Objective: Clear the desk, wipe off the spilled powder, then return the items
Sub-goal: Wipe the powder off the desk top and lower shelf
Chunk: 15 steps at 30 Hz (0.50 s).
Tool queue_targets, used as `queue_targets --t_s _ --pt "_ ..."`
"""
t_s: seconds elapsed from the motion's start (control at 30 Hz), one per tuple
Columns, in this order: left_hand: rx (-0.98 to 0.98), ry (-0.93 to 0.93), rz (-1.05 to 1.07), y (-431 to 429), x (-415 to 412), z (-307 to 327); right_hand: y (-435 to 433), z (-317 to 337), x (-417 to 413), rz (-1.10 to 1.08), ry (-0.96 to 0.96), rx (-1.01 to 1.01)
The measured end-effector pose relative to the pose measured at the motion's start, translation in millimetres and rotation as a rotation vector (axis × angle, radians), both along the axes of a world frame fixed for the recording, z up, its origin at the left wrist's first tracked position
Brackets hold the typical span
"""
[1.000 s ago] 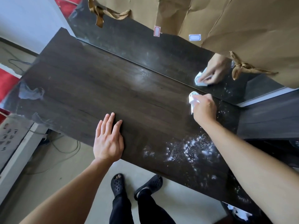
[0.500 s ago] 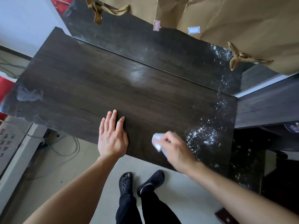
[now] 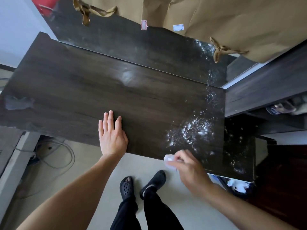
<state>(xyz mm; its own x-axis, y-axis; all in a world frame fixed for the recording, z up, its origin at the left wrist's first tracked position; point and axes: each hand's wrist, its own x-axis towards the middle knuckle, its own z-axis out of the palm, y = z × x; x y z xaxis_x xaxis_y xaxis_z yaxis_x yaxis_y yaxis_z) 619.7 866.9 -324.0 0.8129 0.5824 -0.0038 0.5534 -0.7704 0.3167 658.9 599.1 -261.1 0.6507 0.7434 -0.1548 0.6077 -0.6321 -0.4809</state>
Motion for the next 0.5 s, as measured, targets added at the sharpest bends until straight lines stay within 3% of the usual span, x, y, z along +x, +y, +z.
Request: queue_targets --t_s 0.13,0.23,0.37,0.5 --pt "-0.085 -0.035 0.087 -35.5 14.3 5.6 4.9 14.1 96.5 -0.448 -0.045 0.109" --pt "-0.062 -0.019 0.094 -48.8 18.2 1.7 -2.2 -1.7 178.0 -0.746 -0.062 0.006" --pt "-0.006 -0.014 0.108 -50.2 19.0 -3.4 -8.2 -21.7 260.2 -0.899 -0.143 -0.115" --pt "0.032 -0.029 0.112 -52.3 21.2 -5.3 6.8 -34.6 287.0 -0.976 -0.116 -0.148"
